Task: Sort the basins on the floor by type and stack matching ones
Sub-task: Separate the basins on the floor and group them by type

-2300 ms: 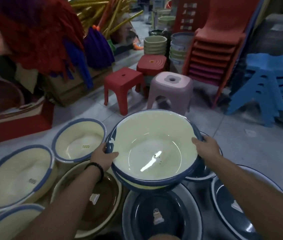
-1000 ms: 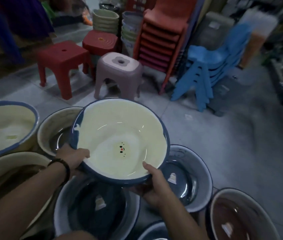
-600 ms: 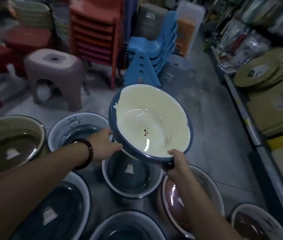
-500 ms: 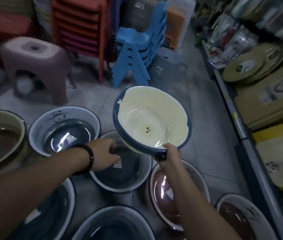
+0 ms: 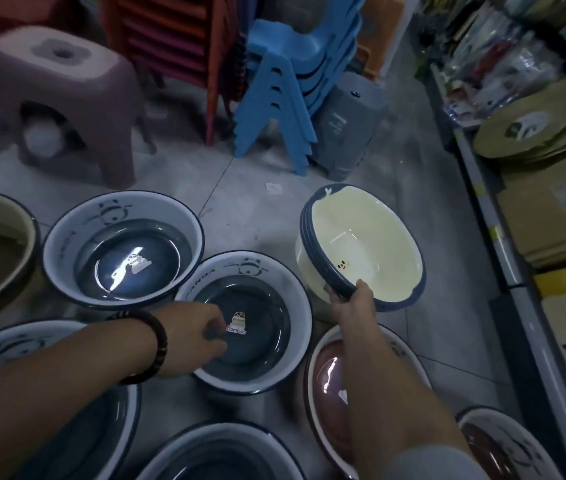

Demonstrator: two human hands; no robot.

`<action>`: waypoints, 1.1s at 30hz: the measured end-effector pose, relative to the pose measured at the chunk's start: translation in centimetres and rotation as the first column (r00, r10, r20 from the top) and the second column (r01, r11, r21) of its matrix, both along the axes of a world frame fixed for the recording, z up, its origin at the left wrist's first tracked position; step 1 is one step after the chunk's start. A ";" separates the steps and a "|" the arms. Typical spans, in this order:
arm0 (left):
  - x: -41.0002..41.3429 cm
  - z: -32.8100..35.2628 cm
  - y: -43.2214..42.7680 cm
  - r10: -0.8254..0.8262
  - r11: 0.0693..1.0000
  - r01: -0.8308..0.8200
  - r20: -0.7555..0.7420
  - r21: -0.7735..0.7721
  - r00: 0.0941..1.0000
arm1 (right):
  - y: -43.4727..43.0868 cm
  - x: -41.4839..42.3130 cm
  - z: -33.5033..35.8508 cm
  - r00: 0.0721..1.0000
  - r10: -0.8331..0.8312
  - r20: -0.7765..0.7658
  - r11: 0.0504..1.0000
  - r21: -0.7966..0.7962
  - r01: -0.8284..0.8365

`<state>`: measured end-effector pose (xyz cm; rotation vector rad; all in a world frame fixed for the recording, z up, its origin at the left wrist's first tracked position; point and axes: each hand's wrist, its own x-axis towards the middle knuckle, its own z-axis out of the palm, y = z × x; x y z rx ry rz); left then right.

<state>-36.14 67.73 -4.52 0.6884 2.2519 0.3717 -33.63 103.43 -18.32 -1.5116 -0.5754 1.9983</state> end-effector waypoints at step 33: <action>0.9 8.8 -7.7 -0.076 0.996 0.069 -0.145 -0.055 0.986 | -20.3 0.1 12.9 -0.154 0.423 0.893 -0.503 0.090 -0.860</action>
